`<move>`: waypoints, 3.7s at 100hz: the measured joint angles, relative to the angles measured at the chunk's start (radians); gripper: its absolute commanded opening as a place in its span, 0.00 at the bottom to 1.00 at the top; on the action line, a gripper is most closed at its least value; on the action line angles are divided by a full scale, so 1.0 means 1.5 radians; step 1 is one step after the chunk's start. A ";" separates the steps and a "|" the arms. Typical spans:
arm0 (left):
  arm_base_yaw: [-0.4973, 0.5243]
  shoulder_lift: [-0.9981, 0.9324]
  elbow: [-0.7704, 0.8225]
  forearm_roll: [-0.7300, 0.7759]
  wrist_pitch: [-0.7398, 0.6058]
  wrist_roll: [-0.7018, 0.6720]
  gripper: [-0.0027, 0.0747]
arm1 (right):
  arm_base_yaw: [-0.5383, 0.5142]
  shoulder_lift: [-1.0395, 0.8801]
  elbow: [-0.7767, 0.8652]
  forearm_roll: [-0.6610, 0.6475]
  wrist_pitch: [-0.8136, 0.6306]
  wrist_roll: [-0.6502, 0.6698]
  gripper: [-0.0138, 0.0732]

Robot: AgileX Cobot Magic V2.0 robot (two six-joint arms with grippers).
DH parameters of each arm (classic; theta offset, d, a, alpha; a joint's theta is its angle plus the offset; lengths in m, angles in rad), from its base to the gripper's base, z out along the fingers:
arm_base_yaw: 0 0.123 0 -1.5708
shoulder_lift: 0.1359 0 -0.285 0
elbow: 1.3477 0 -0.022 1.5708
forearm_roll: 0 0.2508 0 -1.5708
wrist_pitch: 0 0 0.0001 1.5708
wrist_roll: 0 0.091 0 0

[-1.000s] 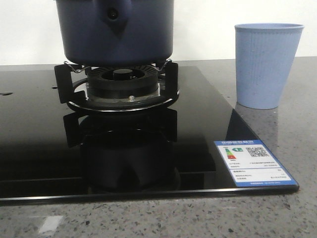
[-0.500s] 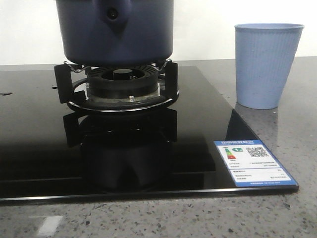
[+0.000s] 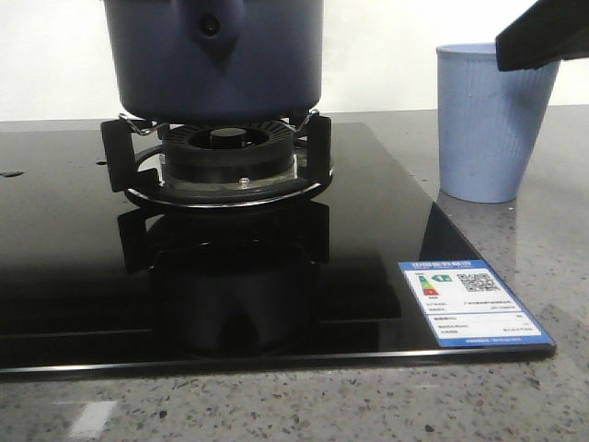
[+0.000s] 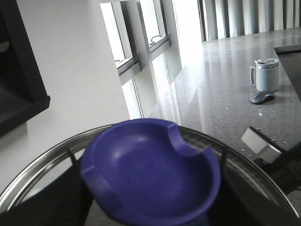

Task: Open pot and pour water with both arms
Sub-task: 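Reach the right gripper to the light blue cup and grasp it, then lift the cup with the right gripper and carry it over the saucepan, then tilt the cup with the right gripper to pour water into the saucepan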

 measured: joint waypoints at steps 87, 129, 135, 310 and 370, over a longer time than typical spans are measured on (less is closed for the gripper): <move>0.000 -0.022 0.000 -0.016 0.015 0.000 0.45 | 0.000 0.145 -0.057 0.154 0.027 -0.323 0.89; 0.000 -0.022 0.000 -0.016 0.015 0.000 0.45 | 0.000 0.237 -0.079 0.154 0.050 -0.325 0.89; 0.000 -0.022 0.000 -0.016 0.015 0.000 0.45 | 0.000 0.251 -0.085 0.154 0.052 -0.325 0.85; 0.000 -0.154 -0.001 0.003 -0.022 -0.021 0.45 | 0.183 0.212 -0.432 0.092 0.022 -0.399 0.56; 0.000 -0.164 -0.001 0.003 -0.050 -0.049 0.45 | 0.271 0.326 -0.486 -0.142 -0.113 -0.399 0.56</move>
